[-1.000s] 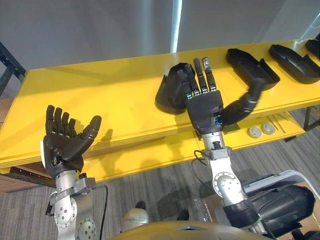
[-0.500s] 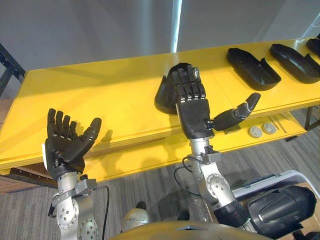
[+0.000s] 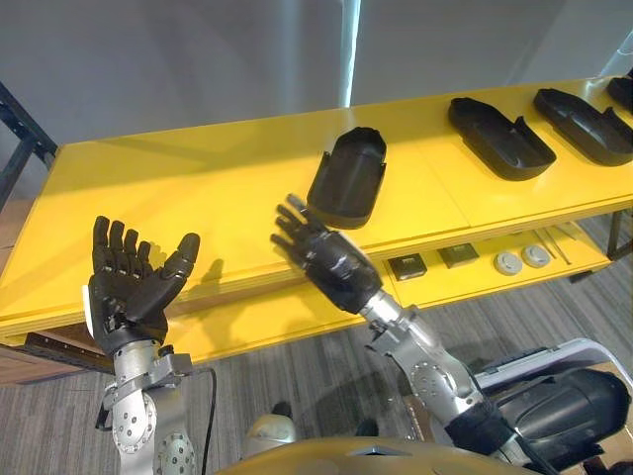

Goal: Walk over and take three plastic housings, then place them on the shelf

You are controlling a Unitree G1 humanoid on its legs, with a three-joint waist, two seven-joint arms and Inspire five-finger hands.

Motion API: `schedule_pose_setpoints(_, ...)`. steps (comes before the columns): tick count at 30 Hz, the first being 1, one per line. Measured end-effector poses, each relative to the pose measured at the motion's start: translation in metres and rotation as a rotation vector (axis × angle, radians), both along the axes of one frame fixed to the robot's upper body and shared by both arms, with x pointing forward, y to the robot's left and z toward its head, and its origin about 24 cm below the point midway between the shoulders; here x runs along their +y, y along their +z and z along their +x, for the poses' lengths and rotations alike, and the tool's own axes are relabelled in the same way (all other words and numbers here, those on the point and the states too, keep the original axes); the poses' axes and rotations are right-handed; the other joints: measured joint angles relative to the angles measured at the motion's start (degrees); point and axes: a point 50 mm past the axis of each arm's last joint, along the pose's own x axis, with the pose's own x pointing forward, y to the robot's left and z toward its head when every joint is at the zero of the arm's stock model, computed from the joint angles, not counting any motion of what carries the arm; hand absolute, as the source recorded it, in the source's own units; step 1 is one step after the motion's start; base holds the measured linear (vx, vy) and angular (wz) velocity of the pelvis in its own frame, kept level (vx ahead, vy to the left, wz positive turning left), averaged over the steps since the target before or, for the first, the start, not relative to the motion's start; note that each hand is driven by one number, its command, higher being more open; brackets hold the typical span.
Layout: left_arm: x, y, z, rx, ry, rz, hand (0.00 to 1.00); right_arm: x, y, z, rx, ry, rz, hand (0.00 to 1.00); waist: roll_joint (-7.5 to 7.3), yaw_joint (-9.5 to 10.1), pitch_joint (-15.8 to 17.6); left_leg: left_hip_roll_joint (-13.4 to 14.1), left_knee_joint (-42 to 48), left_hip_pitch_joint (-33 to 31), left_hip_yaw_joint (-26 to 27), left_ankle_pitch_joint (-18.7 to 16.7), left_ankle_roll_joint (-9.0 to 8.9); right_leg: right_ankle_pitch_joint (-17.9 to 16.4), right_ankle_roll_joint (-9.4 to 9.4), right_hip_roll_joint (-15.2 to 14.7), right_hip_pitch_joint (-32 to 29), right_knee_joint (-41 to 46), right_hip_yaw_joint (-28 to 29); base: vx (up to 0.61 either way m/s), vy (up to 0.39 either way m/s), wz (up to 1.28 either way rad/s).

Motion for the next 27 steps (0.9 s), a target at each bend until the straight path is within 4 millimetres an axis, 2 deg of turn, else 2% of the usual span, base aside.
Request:
schedule_pose_setpoints(2, -0.006, -0.001, 0.003, 0.005, -0.021, -0.017, 1.0, 0.016, -0.002, 0.004, -0.024, 0.038, -0.091, 1.0, 0.29, 0.83, -0.68, -0.37, 0.04, 0.02, -1.2, 0.09, 0.12, -0.1, 0.15, -0.29, 0.63, 0.13, -1.1, 0.01, 0.051, 0.26)
schedule_pose_setpoints(6, -0.008, -0.002, 0.003, 0.013, -0.02, -0.022, 1.0, 0.037, -0.014, 0.011, -0.054, -0.005, -0.289, 1.0, 0.99, 2.61, -1.21, -0.98, -0.03, -0.02, -2.64, 0.24, 0.33, -0.27, 0.43, -0.81, 1.36, 0.13, -2.58, -0.01, 0.055, 0.22)
schedule_pose_setpoints(10, -0.009, -0.005, 0.001, 0.035, -0.013, -0.033, 1.0, 0.05, -0.024, 0.02, -0.043, -0.123, -0.419, 1.0, 1.1, 4.03, -1.52, -1.47, -0.08, -0.26, -4.03, 0.6, 0.43, -0.46, 0.72, -1.17, 1.71, 0.13, -3.7, -0.01, 0.038, 0.19)
schedule_pose_setpoints(15, -0.019, -0.016, -0.006, 0.108, -0.048, -0.067, 1.0, 0.064, -0.018, 0.039, -0.053, -0.337, -0.501, 1.0, 1.37, 4.57, -1.55, -2.03, -0.05, -0.97, -5.46, 0.78, 0.22, -0.55, 0.92, -1.58, 1.76, 0.13, -5.14, -0.01, 0.032, 0.14)
schedule_pose_setpoints(21, -0.031, -0.019, -0.005, 0.119, -0.104, -0.085, 1.0, 0.064, -0.02, 0.051, -0.036, -0.586, -0.591, 1.0, 2.63, 5.77, -1.53, -2.63, -0.03, -1.16, -6.86, 0.92, 0.45, -0.77, 1.19, -2.0, 2.28, 0.13, -6.64, 0.02, 0.032, 0.13)
schedule_pose_setpoints(27, -0.032, -0.019, -0.005, 0.115, -0.122, -0.084, 1.0, 0.054, -0.019, 0.061, -0.026, -0.68, -0.608, 1.0, 3.39, 5.88, -1.54, -2.65, 0.1, -1.73, -7.99, 1.18, 0.79, -0.91, 1.25, -2.05, 2.29, 0.13, -7.65, 0.02, 0.01, 0.11)
